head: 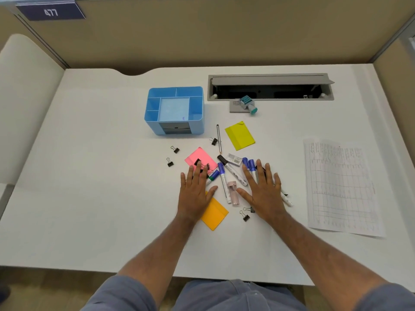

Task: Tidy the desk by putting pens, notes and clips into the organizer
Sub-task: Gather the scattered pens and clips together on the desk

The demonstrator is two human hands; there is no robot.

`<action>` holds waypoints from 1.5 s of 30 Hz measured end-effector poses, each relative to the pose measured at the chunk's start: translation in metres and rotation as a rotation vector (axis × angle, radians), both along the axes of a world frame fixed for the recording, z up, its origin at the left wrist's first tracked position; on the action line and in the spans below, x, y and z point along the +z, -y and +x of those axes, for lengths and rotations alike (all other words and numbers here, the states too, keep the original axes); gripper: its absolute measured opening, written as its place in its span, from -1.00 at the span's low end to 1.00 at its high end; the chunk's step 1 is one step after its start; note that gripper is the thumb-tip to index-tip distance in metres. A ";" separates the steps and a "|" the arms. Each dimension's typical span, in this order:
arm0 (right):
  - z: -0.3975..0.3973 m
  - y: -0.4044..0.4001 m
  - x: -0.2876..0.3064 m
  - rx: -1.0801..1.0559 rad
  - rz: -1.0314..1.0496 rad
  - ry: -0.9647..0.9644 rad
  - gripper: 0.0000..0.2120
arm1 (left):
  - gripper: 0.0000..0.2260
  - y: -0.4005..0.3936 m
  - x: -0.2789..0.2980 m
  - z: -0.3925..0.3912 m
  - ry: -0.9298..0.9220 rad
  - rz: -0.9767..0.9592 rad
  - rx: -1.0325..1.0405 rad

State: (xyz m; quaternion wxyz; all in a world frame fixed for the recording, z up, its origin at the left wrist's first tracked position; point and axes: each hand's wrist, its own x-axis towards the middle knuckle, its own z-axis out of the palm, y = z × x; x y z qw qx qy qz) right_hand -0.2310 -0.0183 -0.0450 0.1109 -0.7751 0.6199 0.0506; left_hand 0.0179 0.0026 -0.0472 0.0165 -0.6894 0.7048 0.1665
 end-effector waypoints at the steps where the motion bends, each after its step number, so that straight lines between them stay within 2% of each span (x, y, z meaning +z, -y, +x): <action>1: 0.003 0.000 0.000 0.006 0.003 0.001 -0.20 | -0.33 -0.001 -0.001 0.002 -0.004 0.000 0.003; 28: 0.136 -0.003 0.000 0.234 0.105 0.023 -0.26 | -0.40 -0.033 0.004 0.111 -0.087 -0.025 0.151; 35: 0.180 -0.003 -0.001 0.283 0.126 0.110 -0.28 | -0.32 -0.033 0.005 0.145 -0.078 -0.015 0.180; 42: 0.216 -0.001 0.001 0.300 0.139 0.111 -0.29 | -0.24 -0.029 0.006 0.180 -0.118 -0.023 0.207; 45: 0.218 0.002 0.008 0.292 0.148 0.191 -0.31 | -0.26 -0.028 0.007 0.186 -0.136 -0.053 0.208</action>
